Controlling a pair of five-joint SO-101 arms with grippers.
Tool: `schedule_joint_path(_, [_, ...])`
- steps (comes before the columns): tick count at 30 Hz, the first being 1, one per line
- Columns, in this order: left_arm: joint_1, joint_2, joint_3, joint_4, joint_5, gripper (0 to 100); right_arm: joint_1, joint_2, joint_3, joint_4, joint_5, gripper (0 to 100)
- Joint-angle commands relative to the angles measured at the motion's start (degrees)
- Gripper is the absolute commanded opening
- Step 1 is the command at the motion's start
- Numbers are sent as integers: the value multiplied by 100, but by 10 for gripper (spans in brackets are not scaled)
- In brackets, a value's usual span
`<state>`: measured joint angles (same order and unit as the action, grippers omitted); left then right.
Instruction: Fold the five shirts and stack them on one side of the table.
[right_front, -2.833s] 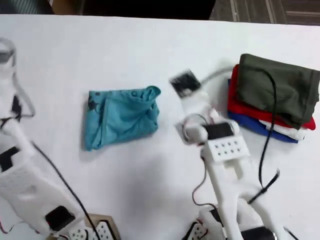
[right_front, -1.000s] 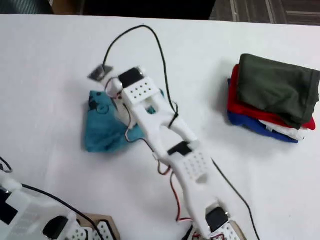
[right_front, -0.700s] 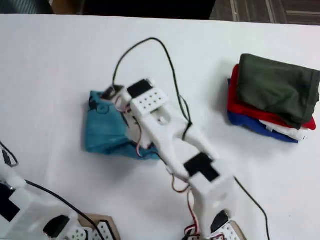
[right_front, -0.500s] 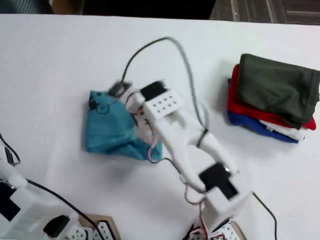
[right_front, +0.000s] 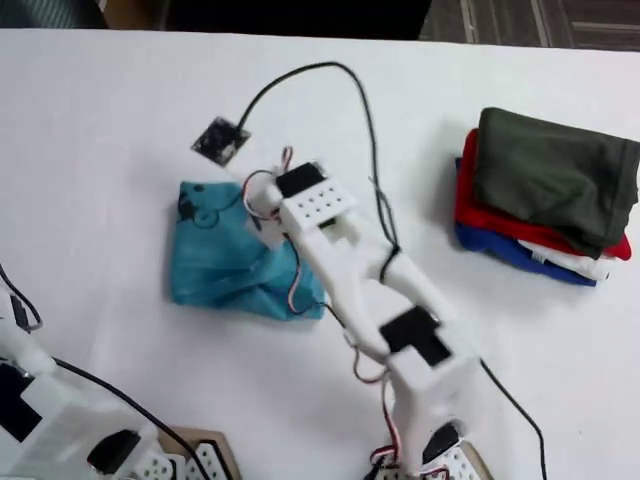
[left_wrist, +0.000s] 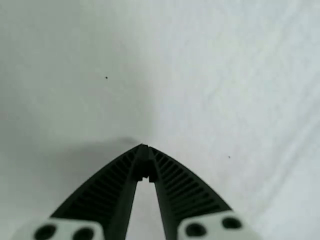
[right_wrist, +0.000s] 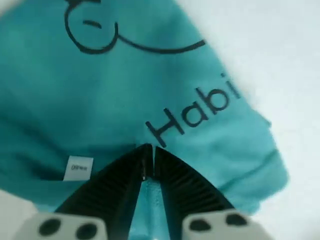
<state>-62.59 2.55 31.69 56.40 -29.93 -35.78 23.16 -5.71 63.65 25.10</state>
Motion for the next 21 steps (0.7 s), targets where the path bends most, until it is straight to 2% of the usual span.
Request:
schedule_joint_path(1, [26,-281,-13,-35,18,26,-4,295,-633,611,35,20])
schedule_joint_path(14, [62,-281,-57,-79,26,26,-22,75,-800,3134,97,20])
schedule_joint_path(21, [62,-281,-40,-202,26,26,-418,-989,387,3064,246,20])
